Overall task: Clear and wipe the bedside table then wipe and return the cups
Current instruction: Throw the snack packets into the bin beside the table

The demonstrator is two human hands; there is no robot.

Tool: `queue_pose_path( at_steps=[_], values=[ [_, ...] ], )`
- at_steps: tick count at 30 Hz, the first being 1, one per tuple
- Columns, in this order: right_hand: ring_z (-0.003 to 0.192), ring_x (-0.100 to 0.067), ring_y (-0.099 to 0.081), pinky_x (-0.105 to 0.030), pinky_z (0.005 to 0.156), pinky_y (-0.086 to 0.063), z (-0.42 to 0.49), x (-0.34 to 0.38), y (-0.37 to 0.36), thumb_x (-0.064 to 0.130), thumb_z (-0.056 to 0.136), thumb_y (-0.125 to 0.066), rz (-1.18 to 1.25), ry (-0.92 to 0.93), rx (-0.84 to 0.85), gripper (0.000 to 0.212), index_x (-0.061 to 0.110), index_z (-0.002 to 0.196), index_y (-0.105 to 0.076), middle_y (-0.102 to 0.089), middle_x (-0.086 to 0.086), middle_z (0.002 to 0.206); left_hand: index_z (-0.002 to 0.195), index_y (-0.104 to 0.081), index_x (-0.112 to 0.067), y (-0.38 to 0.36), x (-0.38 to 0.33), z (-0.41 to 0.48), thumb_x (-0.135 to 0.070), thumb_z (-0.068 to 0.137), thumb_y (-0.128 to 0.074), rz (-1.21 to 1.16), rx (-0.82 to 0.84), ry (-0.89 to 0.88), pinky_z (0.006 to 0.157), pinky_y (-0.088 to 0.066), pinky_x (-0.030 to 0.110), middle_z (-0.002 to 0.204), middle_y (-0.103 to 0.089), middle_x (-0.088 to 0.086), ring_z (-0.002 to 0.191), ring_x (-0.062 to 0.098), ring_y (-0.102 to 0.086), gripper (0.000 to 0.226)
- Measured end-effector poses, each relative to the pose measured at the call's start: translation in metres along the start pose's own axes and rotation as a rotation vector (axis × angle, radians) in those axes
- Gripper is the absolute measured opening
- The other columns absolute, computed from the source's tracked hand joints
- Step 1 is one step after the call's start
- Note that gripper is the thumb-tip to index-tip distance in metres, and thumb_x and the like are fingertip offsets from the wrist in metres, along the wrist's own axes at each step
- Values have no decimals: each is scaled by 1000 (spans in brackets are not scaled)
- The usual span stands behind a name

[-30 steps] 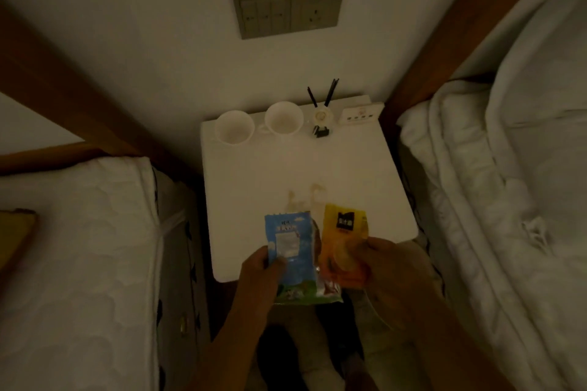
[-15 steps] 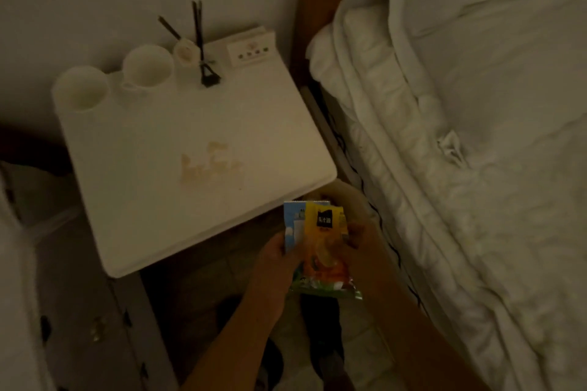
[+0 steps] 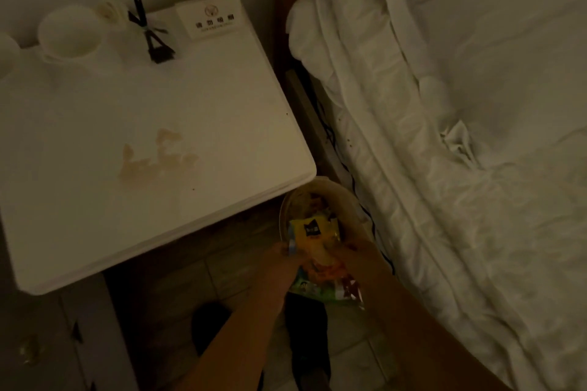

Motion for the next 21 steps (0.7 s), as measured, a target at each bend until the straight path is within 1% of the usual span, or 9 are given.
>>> queue_pose_path(
  at_steps=[2, 4, 6, 9, 11, 13, 16, 18, 21],
  values=[
    [77, -25, -67, -24, 55, -53, 15, -3, 3, 16, 93, -63, -43, -88, 20, 36, -4, 123, -59, -68, -17, 102, 119, -61, -15, -6, 3, 16, -28, 83, -73, -11, 16, 32, 95, -51, 45, 119, -65, 12, 104, 27, -63, 39],
    [102, -36, -65, -35, 73, -54, 29, -8, 3, 21, 94, -64, -79, -136, -2, 44, -4, 130, -56, -63, -22, 123, 130, -56, -15, -12, 7, 28, -32, 83, -72, 4, 41, 63, 101, -47, 45, 129, -60, 12, 113, 29, -59, 52],
    [105, -37, -65, -42, 85, -54, 40, -15, 3, 27, 94, -63, -118, -123, 0, 47, -3, 130, -57, -65, -22, 120, 128, -58, -19, -16, 11, 38, -42, 74, -75, 10, 66, 65, 99, -48, 43, 126, -62, 7, 112, 27, -61, 61],
    [77, -24, -67, -34, 69, -54, 52, -24, 2, 22, 96, -59, -109, -99, 27, 40, -8, 123, -60, -69, -11, 90, 116, -63, -21, -20, 15, 51, -32, 83, -71, 4, 38, 16, 97, -50, 43, 120, -64, 7, 108, 28, -62, 36],
    [95, -33, -67, -38, 78, -53, 58, -25, 3, 34, 93, -64, -125, -128, -12, 52, -6, 127, -58, -68, -19, 109, 107, -66, -24, -22, 18, 57, -30, 85, -71, -12, 12, -1, 98, -50, 47, 118, -66, 9, 107, 28, -63, 23],
    [111, -39, -62, -41, 88, -51, 64, -27, 4, 41, 91, -66, -147, -148, -51, 58, -3, 128, -58, -62, -23, 125, 111, -67, -21, -24, 22, 61, -28, 85, -72, -21, 1, 10, 100, -49, 48, 120, -66, 10, 108, 29, -63, 27],
    [106, -37, -63, -45, 97, -51, 67, -24, 6, 44, 95, -58, -206, -134, -26, 48, 3, 119, -64, -64, -23, 117, 126, -59, -12, -26, 23, 60, -23, 92, -64, -33, -2, -12, 104, -46, 44, 128, -59, 10, 116, 31, -58, 37],
    [97, -36, -65, -36, 84, -53, 64, -22, 10, 44, 97, -51, -214, -112, -19, 47, 5, 121, -63, -67, -21, 108, 132, -54, -11, -26, 20, 56, -26, 93, -61, -69, -4, -4, 101, -47, 44, 130, -57, 10, 116, 31, -57, 42],
    [62, -12, -58, -21, 56, -46, 52, -17, 17, 33, 100, -48, -215, -21, -23, 41, -3, 111, -65, -62, 0, 72, 133, -50, -9, -23, 12, 38, -27, 94, -60, -232, -3, 80, 84, -55, 38, 131, -56, 15, 110, 29, -58, 44]
  ],
)
Point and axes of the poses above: each hand's wrist, its own z-axis towards the middle knuckle, its own y-axis out of the back of the hand, x = y × z, the point moved 2 cm from there along z, towards the middle knuckle
